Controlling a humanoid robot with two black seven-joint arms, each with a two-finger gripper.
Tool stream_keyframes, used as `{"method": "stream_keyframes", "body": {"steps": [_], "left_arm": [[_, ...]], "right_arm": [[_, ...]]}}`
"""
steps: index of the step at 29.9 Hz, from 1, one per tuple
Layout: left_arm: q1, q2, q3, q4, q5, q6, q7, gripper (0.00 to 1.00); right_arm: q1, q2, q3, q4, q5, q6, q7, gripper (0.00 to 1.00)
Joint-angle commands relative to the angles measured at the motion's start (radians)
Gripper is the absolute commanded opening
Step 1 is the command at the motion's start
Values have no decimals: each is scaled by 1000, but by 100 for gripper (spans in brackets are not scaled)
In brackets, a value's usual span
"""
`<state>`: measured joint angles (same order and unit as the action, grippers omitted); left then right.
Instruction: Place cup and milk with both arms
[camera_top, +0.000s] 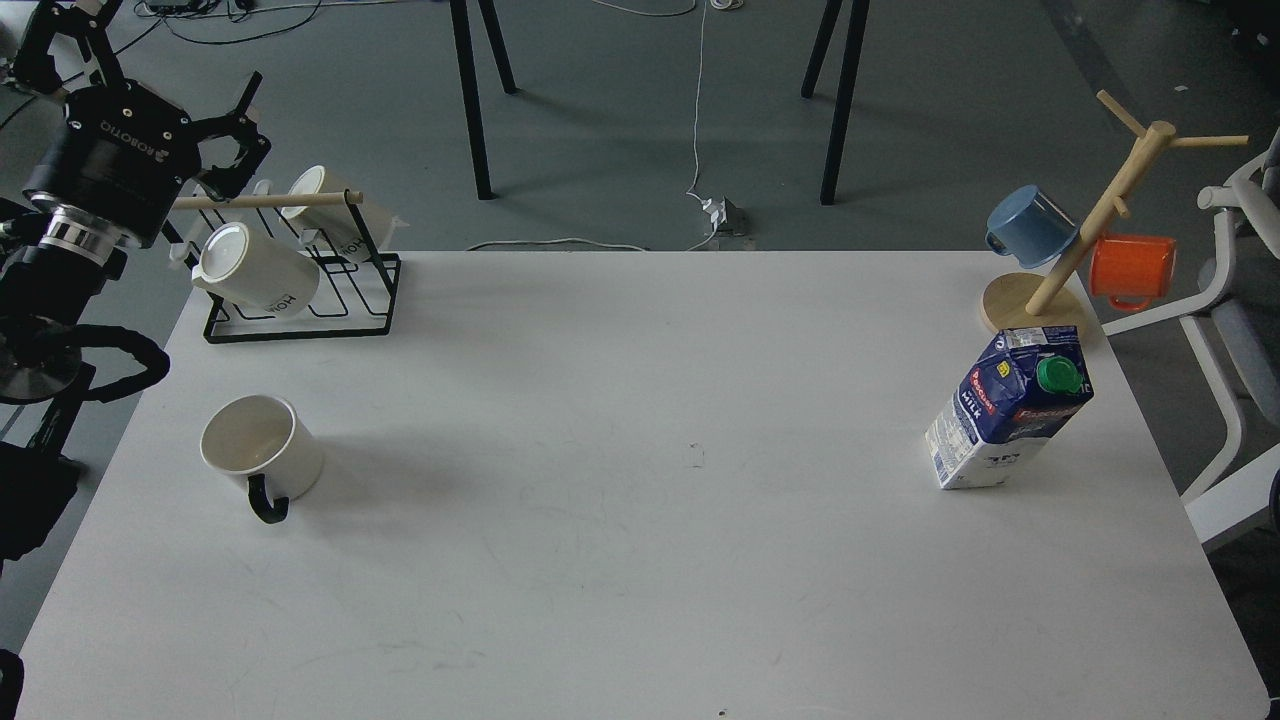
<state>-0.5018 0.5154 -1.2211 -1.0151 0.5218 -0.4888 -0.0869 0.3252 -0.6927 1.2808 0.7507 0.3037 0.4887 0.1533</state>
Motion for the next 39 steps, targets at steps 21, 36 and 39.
{"method": "stream_keyframes", "body": {"steps": [21,36,39], "left_arm": [[-156,-15,-52,366,-240,0,-86,100],[-17,222,9,173,88,0,-341,100],[-11,241,14,159,365,0,-379,100]], "right_arm": [[0,13,-18,-4,0,0,0,100],[-2,13,-18,-5,0,0,0,100],[-5,13,-18,-5,0,0,2,100]]}}
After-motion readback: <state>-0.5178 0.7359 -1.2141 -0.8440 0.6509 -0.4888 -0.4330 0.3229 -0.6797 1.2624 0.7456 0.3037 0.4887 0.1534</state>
